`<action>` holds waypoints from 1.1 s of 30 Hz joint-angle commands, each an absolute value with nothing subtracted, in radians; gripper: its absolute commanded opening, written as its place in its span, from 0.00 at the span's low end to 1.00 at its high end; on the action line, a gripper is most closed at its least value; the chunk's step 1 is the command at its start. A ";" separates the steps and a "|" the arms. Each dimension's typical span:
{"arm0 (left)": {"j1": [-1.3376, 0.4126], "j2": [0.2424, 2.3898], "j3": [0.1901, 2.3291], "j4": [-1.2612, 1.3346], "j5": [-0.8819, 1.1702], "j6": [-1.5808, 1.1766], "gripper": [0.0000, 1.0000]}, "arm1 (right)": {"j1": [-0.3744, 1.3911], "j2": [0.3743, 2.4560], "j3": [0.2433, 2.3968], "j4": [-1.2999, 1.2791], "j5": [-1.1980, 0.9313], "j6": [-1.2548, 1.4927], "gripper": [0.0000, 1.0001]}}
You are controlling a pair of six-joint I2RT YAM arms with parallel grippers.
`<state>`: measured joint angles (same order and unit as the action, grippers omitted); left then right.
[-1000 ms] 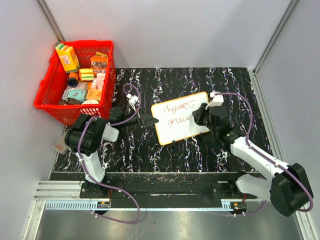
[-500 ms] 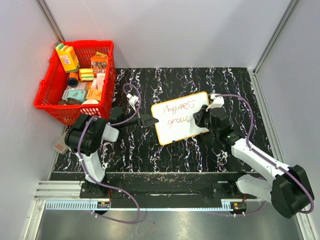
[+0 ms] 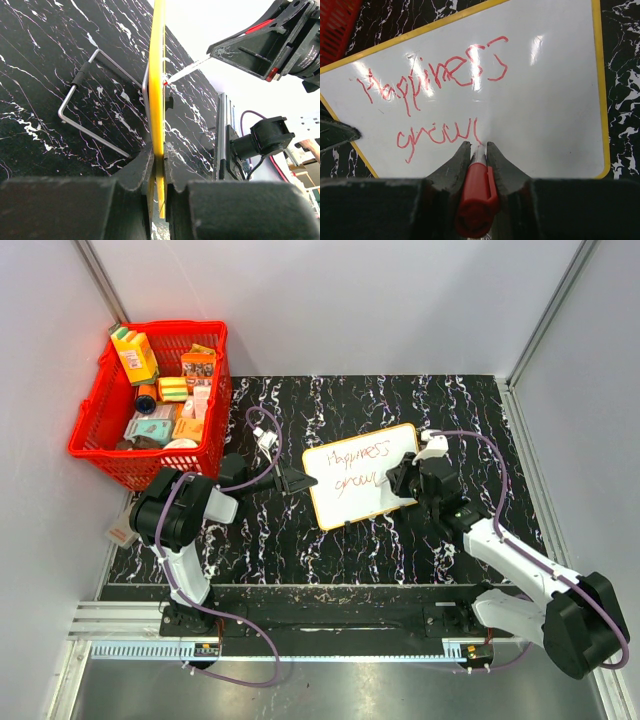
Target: Write a sentence on the whiteboard
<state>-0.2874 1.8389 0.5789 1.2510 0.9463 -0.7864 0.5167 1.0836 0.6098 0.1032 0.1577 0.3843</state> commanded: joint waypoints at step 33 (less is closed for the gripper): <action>-0.299 1.805 0.584 1.362 0.965 -0.750 0.00 | 0.495 1.022 0.710 0.152 0.271 0.351 0.00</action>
<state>-0.2882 1.8389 0.5789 1.2522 0.9463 -0.7860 0.5034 1.0138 0.6479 0.1211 0.2188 0.3851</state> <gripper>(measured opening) 0.125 0.225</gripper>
